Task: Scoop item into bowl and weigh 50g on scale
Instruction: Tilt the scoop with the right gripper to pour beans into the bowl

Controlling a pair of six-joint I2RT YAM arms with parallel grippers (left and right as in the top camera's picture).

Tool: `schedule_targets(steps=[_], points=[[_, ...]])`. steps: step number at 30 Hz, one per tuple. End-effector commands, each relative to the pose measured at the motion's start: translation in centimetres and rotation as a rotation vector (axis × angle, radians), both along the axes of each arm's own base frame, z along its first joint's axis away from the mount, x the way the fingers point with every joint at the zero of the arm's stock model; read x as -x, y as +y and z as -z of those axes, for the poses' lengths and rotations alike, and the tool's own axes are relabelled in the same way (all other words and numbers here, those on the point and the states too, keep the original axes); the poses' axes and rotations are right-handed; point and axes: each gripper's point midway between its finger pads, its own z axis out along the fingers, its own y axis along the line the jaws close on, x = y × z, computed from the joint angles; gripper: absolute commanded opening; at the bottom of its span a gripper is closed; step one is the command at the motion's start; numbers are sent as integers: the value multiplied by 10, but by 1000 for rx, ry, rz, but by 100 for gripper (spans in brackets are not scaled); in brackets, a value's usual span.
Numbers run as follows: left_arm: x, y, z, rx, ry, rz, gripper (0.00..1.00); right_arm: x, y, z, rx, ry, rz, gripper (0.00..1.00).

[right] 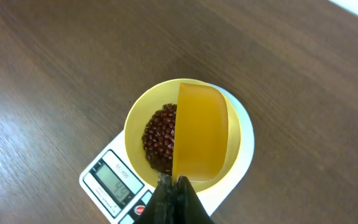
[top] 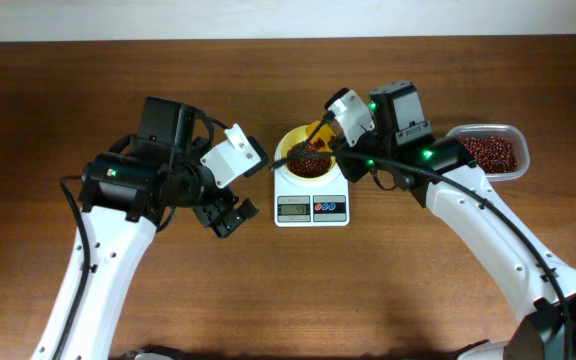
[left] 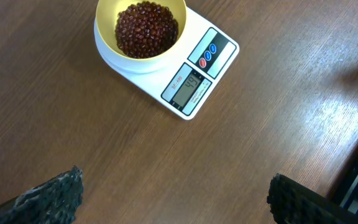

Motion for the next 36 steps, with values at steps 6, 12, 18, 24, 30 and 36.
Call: schedule_targets(steps=[6,12,18,24,30,36], points=[[1,0,-1,-2,-6,8,99,1,7,-18,80,-155,-170,4],[1,0,-1,-2,-6,8,99,1,9,-20,82,-175,-204,4],[1,0,-1,-2,-6,8,99,0,10,-17,97,-185,-221,4],[1,0,-1,-2,-6,8,99,-6,12,-19,89,-211,-219,4],[1,0,-1,-2,-6,8,99,-28,0,-35,33,-256,-124,4],[1,0,-1,-2,-6,8,99,-26,-8,-48,-128,-181,-97,4]])
